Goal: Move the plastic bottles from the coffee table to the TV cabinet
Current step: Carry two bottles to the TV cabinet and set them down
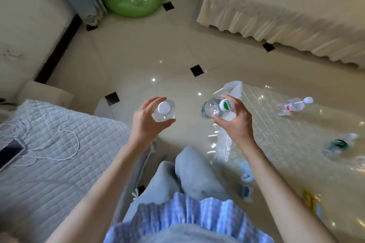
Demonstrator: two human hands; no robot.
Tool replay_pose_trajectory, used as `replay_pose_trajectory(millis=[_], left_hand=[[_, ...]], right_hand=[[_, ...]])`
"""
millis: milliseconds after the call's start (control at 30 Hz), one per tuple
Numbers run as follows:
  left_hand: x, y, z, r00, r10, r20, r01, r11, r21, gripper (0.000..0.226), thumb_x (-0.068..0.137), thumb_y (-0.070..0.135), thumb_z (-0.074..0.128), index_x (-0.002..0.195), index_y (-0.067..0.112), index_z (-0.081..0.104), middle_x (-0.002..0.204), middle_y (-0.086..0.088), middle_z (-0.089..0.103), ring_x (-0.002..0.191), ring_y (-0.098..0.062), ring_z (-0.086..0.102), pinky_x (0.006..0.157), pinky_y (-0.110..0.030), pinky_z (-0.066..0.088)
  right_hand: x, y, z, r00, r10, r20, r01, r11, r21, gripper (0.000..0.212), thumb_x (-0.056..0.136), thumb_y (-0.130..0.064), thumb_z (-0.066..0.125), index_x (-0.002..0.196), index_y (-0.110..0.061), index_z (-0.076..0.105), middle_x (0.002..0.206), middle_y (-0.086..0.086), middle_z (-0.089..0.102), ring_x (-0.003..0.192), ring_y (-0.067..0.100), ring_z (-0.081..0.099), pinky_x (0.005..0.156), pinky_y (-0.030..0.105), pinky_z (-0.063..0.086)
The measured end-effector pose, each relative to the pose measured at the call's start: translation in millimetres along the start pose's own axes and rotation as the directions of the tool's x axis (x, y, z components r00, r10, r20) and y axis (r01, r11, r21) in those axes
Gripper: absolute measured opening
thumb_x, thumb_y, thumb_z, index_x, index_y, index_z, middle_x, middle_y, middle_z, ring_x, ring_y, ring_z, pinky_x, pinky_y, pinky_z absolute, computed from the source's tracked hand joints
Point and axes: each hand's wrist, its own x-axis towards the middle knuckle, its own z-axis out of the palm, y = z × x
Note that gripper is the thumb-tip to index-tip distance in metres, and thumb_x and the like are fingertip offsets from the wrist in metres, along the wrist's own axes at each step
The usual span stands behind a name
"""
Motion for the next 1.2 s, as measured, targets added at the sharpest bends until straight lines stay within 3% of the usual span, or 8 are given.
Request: replay_pose_trajectory(millis=[100, 200, 333, 533, 633, 867, 1200], left_hand=[[44.1, -1.6, 5.6, 0.999, 0.014, 0.044, -0.014, 1.000, 0.003, 0.059, 0.061, 0.028, 0.087, 0.115, 0.021, 0.064, 0.114, 0.013, 0.059, 0.095, -0.004, 0.055, 0.085, -0.018, 0.042], [89.7, 2.3, 17.6, 0.997, 0.032, 0.071, -0.032, 0.999, -0.008, 0.059, 0.060, 0.028, 0.088, 0.114, 0.022, 0.065, 0.111, 0.016, 0.058, 0.092, -0.004, 0.056, 0.083, -0.010, 0.039], [159.9, 19.2, 41.4, 0.993, 0.083, 0.079, -0.082, 0.997, -0.014, 0.059, 0.059, 0.027, 0.089, 0.112, 0.020, 0.065, 0.110, 0.015, 0.060, 0.095, -0.004, 0.057, 0.083, -0.003, 0.036], [269.4, 63.6, 80.4, 0.980, 0.168, 0.110, -0.165, 0.986, -0.032, 0.061, 0.060, 0.026, 0.088, 0.116, 0.019, 0.064, 0.117, 0.008, 0.062, 0.102, -0.009, 0.059, 0.088, -0.020, 0.045], [319.3, 84.7, 97.5, 0.969, 0.212, 0.125, -0.207, 0.977, -0.051, 0.061, 0.060, 0.025, 0.088, 0.116, 0.017, 0.064, 0.118, 0.007, 0.061, 0.103, -0.007, 0.058, 0.090, -0.017, 0.043], [423.1, 118.9, 138.5, 0.945, 0.268, 0.189, -0.250, 0.962, -0.113, 0.059, 0.061, 0.025, 0.088, 0.114, 0.016, 0.066, 0.117, 0.010, 0.060, 0.099, 0.001, 0.056, 0.087, -0.006, 0.040], [600.3, 142.6, 189.3, 0.888, 0.343, 0.306, -0.295, 0.936, -0.191, 0.064, 0.059, 0.025, 0.089, 0.116, 0.021, 0.062, 0.117, 0.006, 0.063, 0.103, -0.010, 0.062, 0.090, -0.034, 0.051]], right_hand=[[29.1, 3.2, -2.4, 0.999, 0.039, -0.037, -0.040, 0.999, -0.023, 0.056, 0.062, -0.025, 0.077, 0.116, -0.019, 0.059, 0.111, -0.012, 0.058, 0.101, 0.003, 0.053, 0.085, 0.015, 0.041], [63.8, 14.0, -4.6, 0.995, 0.083, -0.056, -0.085, 0.996, -0.029, 0.057, 0.061, -0.027, 0.078, 0.115, -0.017, 0.060, 0.110, -0.009, 0.060, 0.098, 0.003, 0.054, 0.083, 0.010, 0.040], [124.8, 33.0, -14.5, 0.992, 0.104, -0.073, -0.106, 0.994, -0.019, 0.056, 0.062, -0.022, 0.081, 0.114, -0.018, 0.061, 0.110, -0.007, 0.062, 0.098, 0.011, 0.058, 0.083, 0.022, 0.044], [217.6, 58.8, -39.0, 0.982, 0.141, -0.125, -0.142, 0.990, 0.001, 0.057, 0.065, -0.013, 0.083, 0.117, -0.019, 0.059, 0.111, -0.009, 0.060, 0.102, 0.012, 0.058, 0.085, 0.017, 0.043], [261.2, 67.7, -53.1, 0.984, 0.130, -0.124, -0.132, 0.991, -0.003, 0.056, 0.065, -0.011, 0.082, 0.116, -0.018, 0.059, 0.112, -0.005, 0.061, 0.105, 0.017, 0.059, 0.088, 0.026, 0.046], [353.0, 93.7, -73.7, 0.973, 0.161, -0.168, -0.167, 0.986, -0.019, 0.057, 0.062, -0.013, 0.084, 0.113, -0.022, 0.059, 0.112, -0.007, 0.061, 0.104, 0.015, 0.059, 0.090, 0.032, 0.048], [508.7, 127.7, -72.5, 0.929, 0.282, -0.238, -0.292, 0.956, -0.009, 0.058, 0.063, -0.018, 0.083, 0.115, -0.026, 0.058, 0.114, -0.007, 0.062, 0.107, 0.016, 0.058, 0.088, 0.029, 0.046]])
